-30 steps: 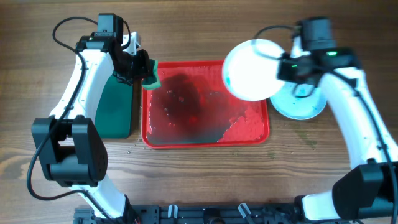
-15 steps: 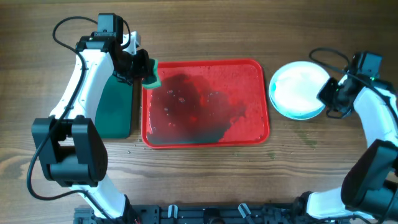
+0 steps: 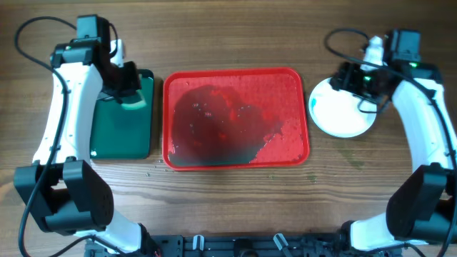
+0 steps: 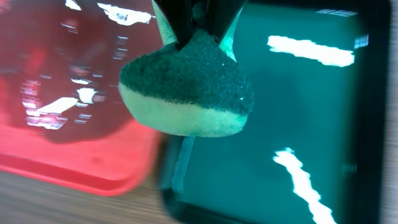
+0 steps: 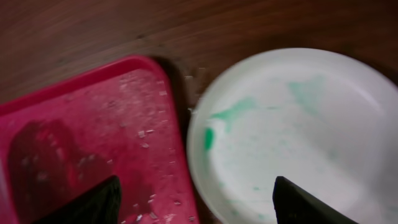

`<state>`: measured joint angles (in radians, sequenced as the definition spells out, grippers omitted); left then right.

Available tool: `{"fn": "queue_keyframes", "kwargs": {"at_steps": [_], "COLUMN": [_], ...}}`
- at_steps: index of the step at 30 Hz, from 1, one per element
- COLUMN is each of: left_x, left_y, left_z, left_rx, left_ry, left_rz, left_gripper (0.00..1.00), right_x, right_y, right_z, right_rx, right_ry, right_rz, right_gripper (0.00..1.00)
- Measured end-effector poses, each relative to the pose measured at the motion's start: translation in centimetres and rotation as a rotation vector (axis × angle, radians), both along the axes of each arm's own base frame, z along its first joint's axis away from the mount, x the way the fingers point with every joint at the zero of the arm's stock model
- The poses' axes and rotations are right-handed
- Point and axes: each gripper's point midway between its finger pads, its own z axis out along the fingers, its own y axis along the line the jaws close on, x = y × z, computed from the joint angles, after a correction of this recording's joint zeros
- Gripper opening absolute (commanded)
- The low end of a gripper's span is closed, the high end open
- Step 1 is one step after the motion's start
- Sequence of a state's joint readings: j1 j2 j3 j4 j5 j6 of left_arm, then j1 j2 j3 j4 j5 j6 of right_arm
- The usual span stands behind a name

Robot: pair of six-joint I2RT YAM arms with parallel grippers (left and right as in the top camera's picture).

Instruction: Clean dirty plates on tray and stack at the side

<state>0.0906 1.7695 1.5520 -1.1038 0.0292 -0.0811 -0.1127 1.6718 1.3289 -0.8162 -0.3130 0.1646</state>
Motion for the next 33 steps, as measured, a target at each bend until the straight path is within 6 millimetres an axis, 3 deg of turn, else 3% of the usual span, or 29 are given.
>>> {"fn": "queue_keyframes", "kwargs": {"at_steps": [2, 4, 6, 7, 9, 11, 17, 19, 20, 21, 23, 25, 26, 28, 31, 33], "left_x": [0.0, -0.4, -1.2, -1.3, -2.4, -3.3, -3.7, -3.2, -2.6, -1.8, -0.3, -0.2, -0.4, -0.8, -0.8, -0.7], "left_y": [2.0, 3.3, 4.0, 4.2, 4.3, 4.2, 4.1, 4.1, 4.1, 4.0, 3.2, 2.1, 1.9, 1.8, 1.8, 1.8], "left_z": [-1.1, -2.9, -4.9, -5.9, -8.0, -9.1, -9.1, -7.0, -5.6, -3.5, 1.5, 6.6, 7.9, 9.3, 8.9, 8.8], "left_rx": [0.061, 0.089, 0.102, 0.109, 0.111, 0.111, 0.110, 0.110, 0.114, 0.117, 0.120, 0.122, 0.121, 0.121, 0.120, 0.120], "left_ry": [-0.003, 0.010, 0.028, 0.027, 0.056, 0.078, 0.095, 0.091, 0.059, 0.012, -0.130, -0.273, -0.309, -0.347, -0.333, -0.332], "left_rz": [0.023, 0.044, 0.059, 0.063, 0.064, 0.056, 0.052, 0.050, 0.054, 0.062, 0.078, 0.074, 0.074, 0.080, 0.079, 0.079], "left_gripper": [0.04, 0.04, 0.11, 0.19, 0.46, 0.62, 0.74, 0.75, 0.96, 1.00, 1.00, 1.00, 1.00, 1.00, 1.00, 1.00], "right_x": [-0.2, -0.5, -0.7, -0.8, -0.9, -1.1, -1.4, -1.7, -1.7, -1.6, -1.7, -2.2, -2.7, -4.7, -8.1, -9.8], "right_y": [3.4, 5.5, 6.9, 7.4, 7.6, 7.7, 7.7, 7.7, 7.7, 7.7, 7.6, 7.1, 6.7, 5.6, 4.6, 4.6], "right_z": [0.3, 0.4, 0.4, 0.4, 0.4, 0.4, 0.3, 0.5, 0.9, 1.8, 4.5, 7.7, 9.0, 12.6, 18.5, 20.8], "right_rx": [0.029, 0.044, 0.049, 0.052, 0.055, 0.058, 0.062, 0.062, 0.062, 0.060, 0.049, 0.016, -0.004, -0.063, -0.103, -0.101], "right_ry": [-0.009, -0.010, -0.010, -0.010, -0.008, 0.001, 0.013, 0.018, 0.009, -0.016, -0.093, -0.180, -0.212, -0.304, -0.483, -0.560], "right_rz": [0.095, 0.150, 0.185, 0.198, 0.205, 0.205, 0.207, 0.207, 0.207, 0.208, 0.210, 0.198, 0.188, 0.158, 0.126, 0.124], "right_gripper": [0.79, 0.79, 0.79, 0.79, 0.79, 0.79, 0.78, 0.79, 0.82, 0.85, 0.87, 0.95, 1.00, 1.00, 1.00, 1.00]}}
